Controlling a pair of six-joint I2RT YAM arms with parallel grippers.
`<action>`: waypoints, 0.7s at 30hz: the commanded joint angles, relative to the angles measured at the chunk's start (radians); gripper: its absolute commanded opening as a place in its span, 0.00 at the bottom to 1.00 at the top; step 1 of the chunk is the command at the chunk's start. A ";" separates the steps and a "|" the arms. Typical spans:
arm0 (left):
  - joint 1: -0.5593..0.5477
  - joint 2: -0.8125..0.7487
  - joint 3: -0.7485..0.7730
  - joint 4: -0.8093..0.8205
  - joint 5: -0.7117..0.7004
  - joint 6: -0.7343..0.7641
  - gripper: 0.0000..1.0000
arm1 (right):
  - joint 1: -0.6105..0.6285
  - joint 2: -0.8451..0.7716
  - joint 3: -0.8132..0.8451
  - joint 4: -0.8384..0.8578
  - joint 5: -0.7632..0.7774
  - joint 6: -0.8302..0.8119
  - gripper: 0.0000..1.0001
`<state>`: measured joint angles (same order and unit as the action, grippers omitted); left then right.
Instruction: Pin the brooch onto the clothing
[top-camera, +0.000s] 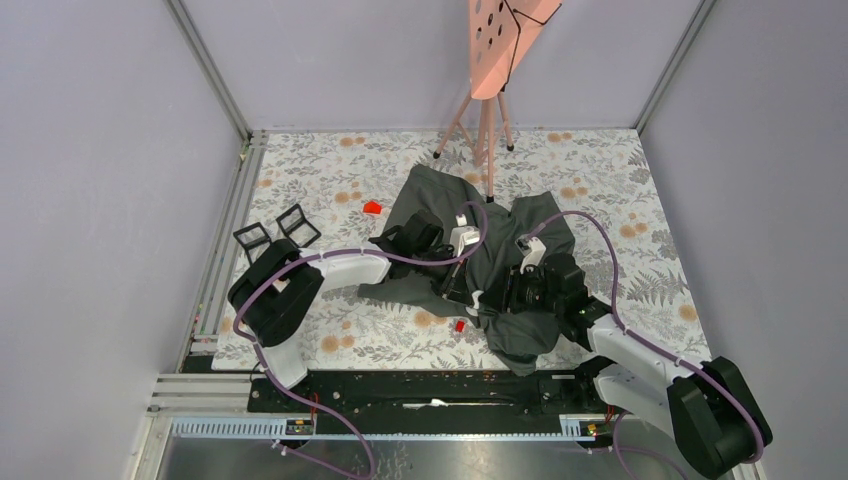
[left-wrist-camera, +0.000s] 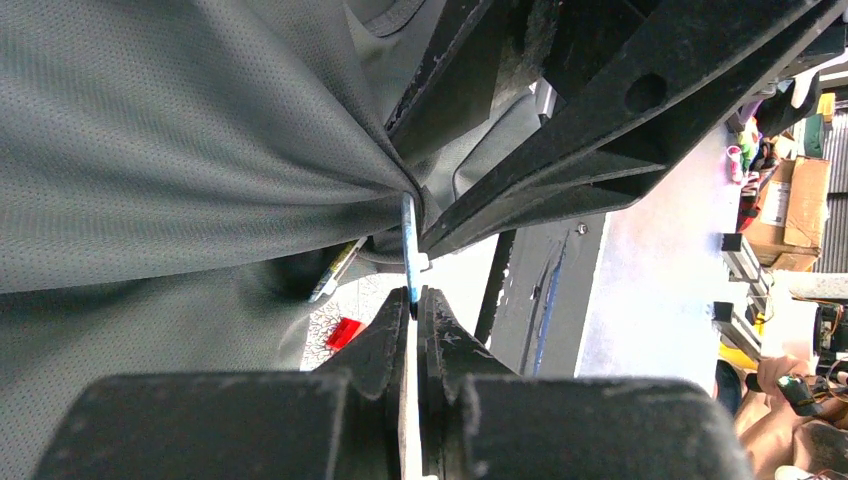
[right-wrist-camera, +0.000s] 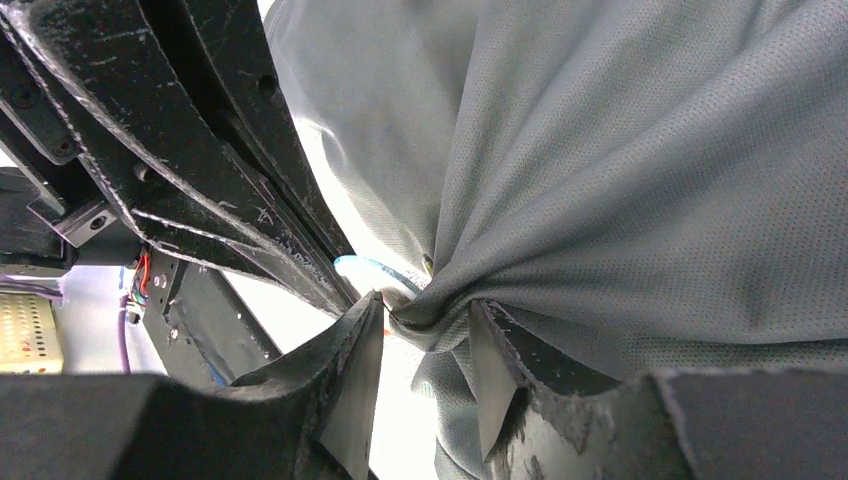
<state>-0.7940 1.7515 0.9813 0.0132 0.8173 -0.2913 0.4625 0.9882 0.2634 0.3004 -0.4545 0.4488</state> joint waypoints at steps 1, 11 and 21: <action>-0.034 -0.015 0.036 0.041 0.107 0.003 0.00 | -0.007 -0.004 -0.006 0.008 0.136 -0.023 0.42; -0.028 -0.002 0.032 0.031 -0.041 -0.045 0.00 | -0.007 -0.074 -0.012 -0.032 0.196 0.001 0.42; -0.009 -0.033 0.057 -0.007 -0.291 -0.120 0.40 | -0.007 -0.216 0.101 -0.268 0.325 0.050 0.63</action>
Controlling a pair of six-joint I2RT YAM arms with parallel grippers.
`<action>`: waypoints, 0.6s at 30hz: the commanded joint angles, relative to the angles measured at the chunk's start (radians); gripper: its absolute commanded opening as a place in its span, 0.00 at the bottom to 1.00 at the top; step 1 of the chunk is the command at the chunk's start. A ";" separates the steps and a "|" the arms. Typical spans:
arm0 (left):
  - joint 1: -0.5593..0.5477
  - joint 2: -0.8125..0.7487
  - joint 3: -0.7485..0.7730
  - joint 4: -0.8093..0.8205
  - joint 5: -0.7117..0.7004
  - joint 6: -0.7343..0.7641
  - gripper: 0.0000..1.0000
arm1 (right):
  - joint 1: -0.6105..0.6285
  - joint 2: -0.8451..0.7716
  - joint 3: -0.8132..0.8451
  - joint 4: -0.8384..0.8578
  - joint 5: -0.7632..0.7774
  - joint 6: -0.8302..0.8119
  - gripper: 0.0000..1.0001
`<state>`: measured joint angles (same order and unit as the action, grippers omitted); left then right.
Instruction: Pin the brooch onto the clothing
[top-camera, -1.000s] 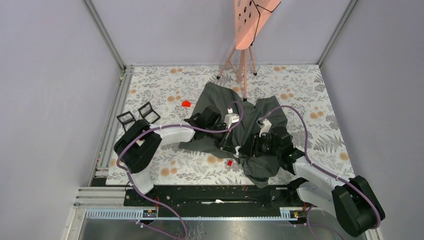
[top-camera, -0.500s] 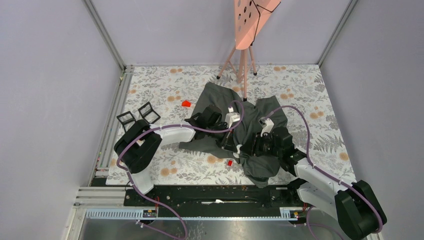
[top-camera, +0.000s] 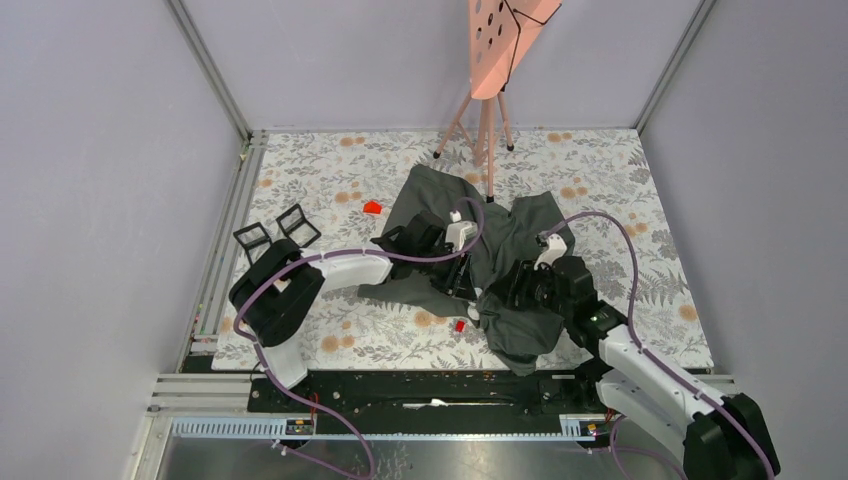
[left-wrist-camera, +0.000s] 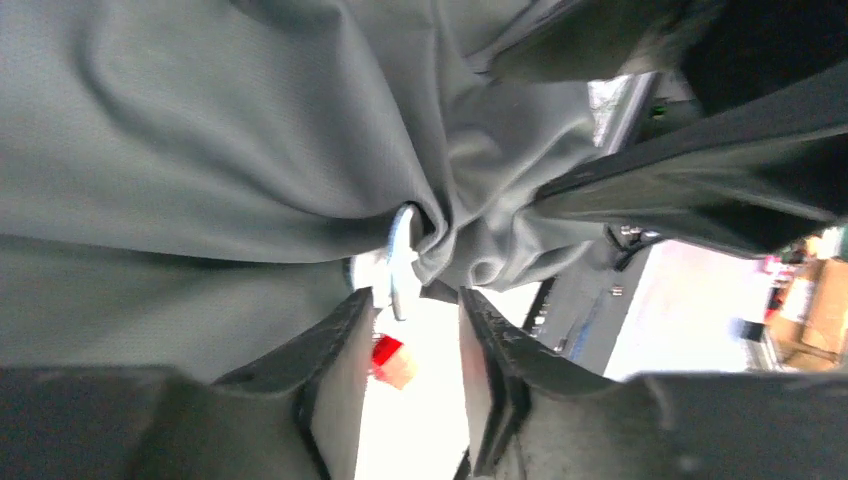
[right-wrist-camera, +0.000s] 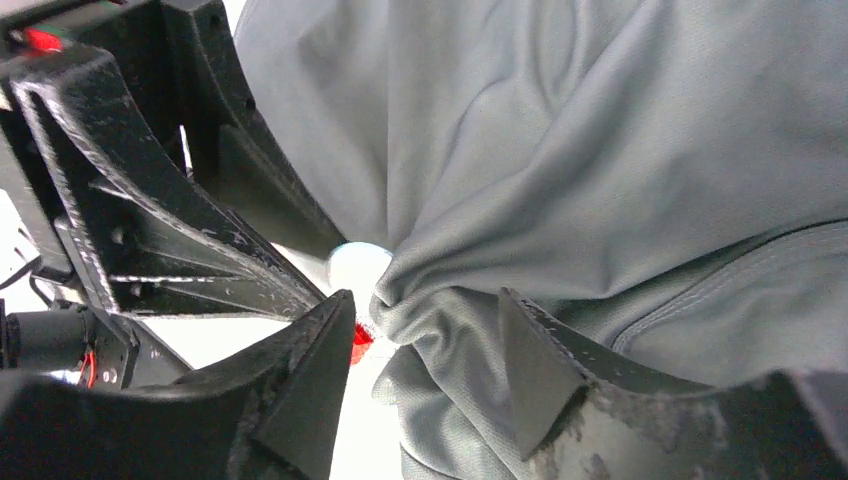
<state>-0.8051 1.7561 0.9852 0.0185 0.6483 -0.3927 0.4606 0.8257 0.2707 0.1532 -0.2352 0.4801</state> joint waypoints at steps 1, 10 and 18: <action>0.003 -0.056 0.056 -0.035 -0.150 -0.014 0.53 | -0.005 -0.071 0.121 -0.165 0.120 0.018 0.65; 0.044 -0.364 -0.082 -0.126 -0.460 -0.075 0.99 | -0.007 -0.177 0.324 -0.530 0.254 -0.011 0.89; 0.189 -0.656 -0.388 -0.083 -0.465 -0.224 0.99 | -0.088 -0.115 0.446 -0.740 0.421 0.032 0.99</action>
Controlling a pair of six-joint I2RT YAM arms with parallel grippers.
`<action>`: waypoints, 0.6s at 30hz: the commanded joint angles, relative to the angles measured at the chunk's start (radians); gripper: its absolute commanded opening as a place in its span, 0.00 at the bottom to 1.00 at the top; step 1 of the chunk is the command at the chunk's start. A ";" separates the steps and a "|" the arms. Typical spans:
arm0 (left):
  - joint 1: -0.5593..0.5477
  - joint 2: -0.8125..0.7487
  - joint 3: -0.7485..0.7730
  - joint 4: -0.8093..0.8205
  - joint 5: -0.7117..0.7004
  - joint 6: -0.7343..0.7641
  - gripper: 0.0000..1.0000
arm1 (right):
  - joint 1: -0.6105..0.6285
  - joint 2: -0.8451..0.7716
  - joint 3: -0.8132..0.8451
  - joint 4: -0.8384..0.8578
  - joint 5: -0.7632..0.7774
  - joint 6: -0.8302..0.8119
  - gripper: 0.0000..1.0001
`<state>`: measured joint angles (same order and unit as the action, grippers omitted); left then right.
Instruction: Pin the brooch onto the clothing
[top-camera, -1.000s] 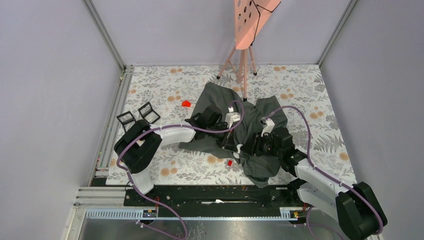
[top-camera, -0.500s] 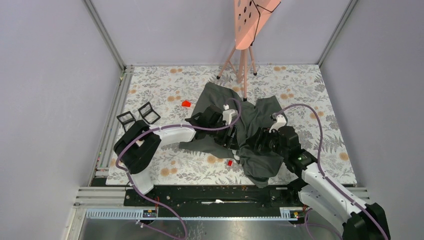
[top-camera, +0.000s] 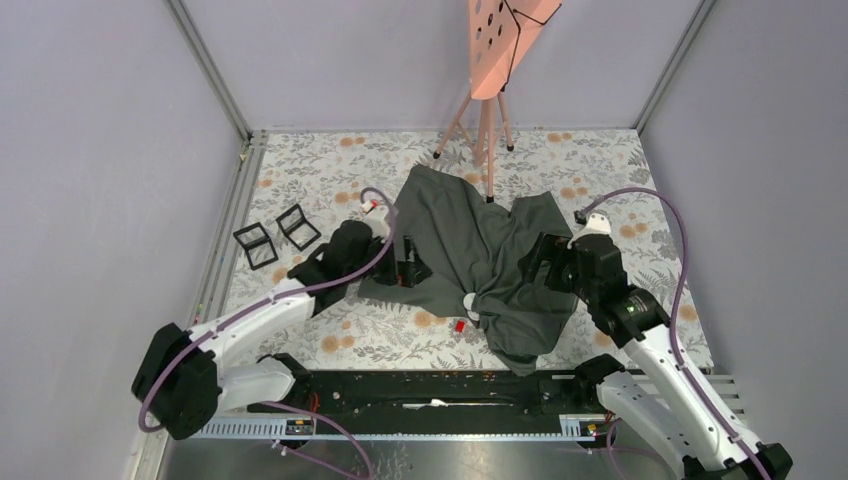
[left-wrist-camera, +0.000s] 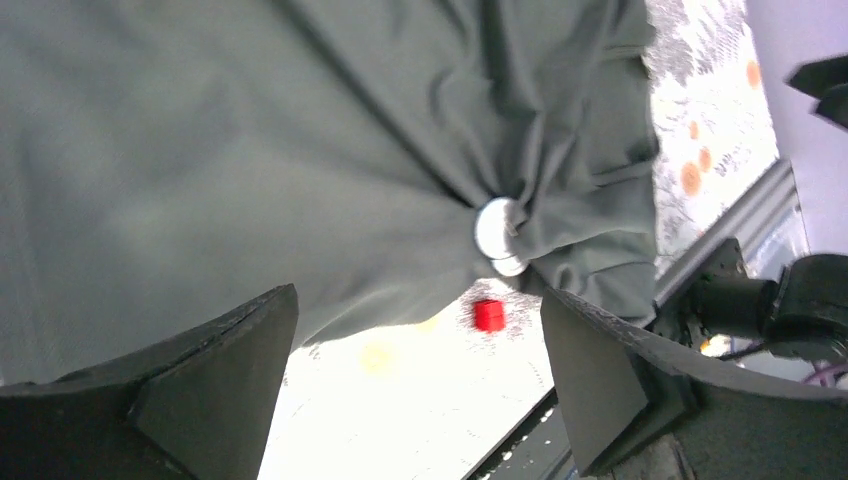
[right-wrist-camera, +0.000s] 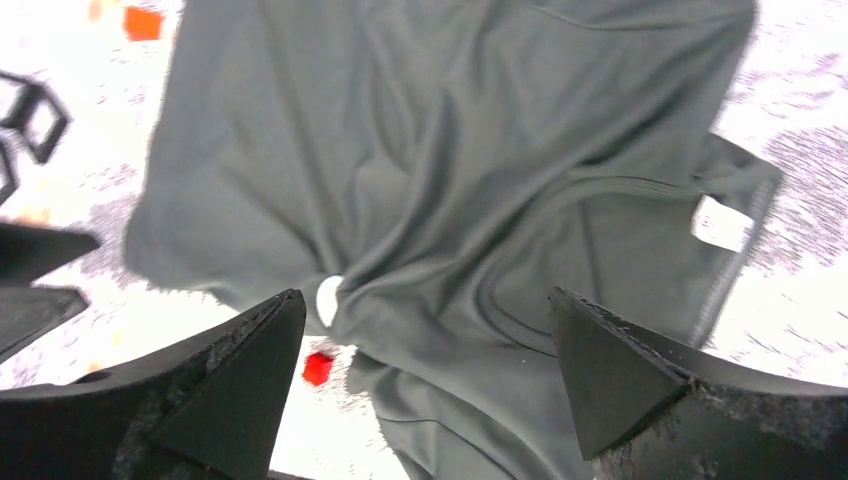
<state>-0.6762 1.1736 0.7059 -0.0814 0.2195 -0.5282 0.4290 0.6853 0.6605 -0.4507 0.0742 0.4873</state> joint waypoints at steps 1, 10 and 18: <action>0.083 -0.097 -0.140 0.018 -0.036 -0.098 0.99 | -0.079 0.030 0.054 -0.137 0.114 0.028 0.99; 0.245 -0.165 -0.303 0.062 -0.094 -0.171 0.99 | -0.398 0.168 -0.049 -0.055 0.031 0.031 1.00; 0.257 -0.005 -0.233 0.028 -0.162 -0.157 0.99 | -0.579 0.392 -0.081 0.063 -0.049 0.046 1.00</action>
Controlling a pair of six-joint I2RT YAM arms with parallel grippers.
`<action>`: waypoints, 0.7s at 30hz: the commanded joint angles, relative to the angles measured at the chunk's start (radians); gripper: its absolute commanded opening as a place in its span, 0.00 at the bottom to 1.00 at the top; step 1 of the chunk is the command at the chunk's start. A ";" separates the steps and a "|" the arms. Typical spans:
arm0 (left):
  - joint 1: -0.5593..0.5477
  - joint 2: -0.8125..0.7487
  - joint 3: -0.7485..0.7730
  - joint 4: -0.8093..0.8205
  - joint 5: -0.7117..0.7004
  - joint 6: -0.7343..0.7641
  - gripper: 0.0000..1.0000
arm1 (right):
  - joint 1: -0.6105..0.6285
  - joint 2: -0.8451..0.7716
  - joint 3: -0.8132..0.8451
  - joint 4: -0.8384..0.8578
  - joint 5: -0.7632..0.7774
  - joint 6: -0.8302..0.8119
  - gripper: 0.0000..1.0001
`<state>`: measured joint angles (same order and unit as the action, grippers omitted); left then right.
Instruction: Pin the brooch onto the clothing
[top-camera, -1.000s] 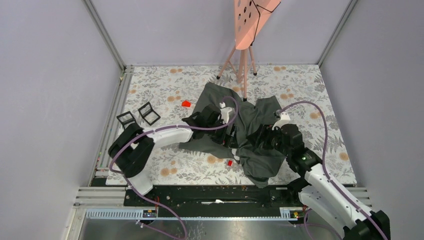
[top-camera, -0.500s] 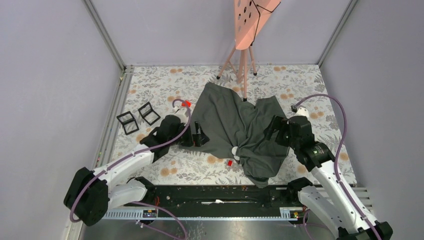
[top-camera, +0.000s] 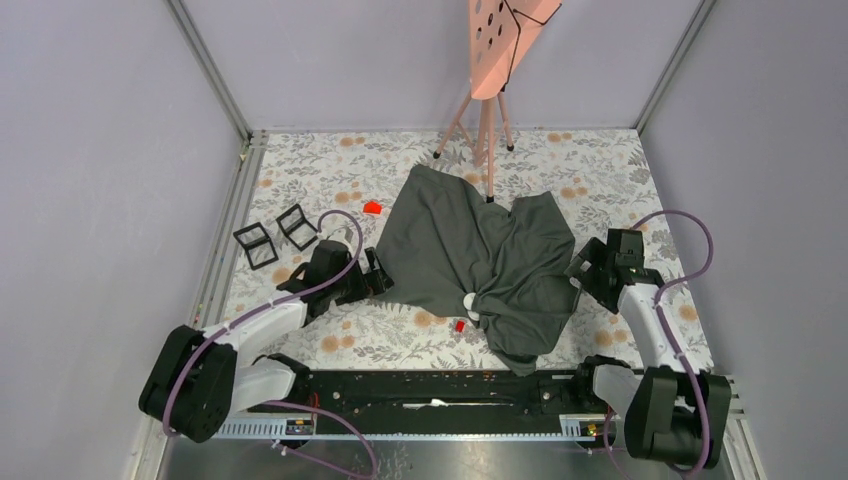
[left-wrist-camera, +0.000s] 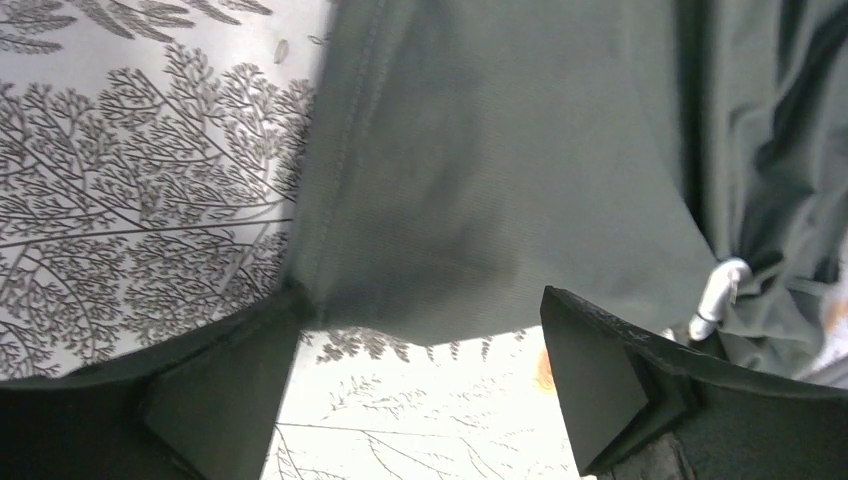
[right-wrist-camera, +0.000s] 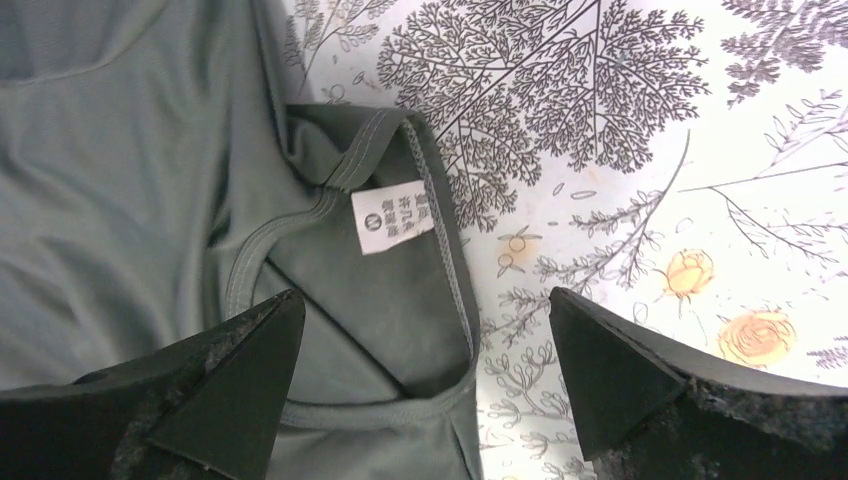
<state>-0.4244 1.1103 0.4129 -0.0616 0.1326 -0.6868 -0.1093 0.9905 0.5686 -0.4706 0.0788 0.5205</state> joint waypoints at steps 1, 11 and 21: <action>0.006 0.068 0.068 -0.002 -0.088 0.004 0.99 | -0.044 0.118 0.022 0.087 -0.055 0.013 0.99; 0.007 0.257 0.156 0.056 -0.014 -0.020 0.81 | -0.056 0.369 0.120 0.151 -0.154 0.035 0.87; 0.051 0.301 0.184 0.097 0.007 -0.009 0.00 | -0.059 0.493 0.208 0.198 -0.208 0.043 0.12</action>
<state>-0.4129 1.4265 0.5674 -0.0055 0.1253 -0.7033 -0.1604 1.4662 0.7158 -0.2996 -0.1062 0.5568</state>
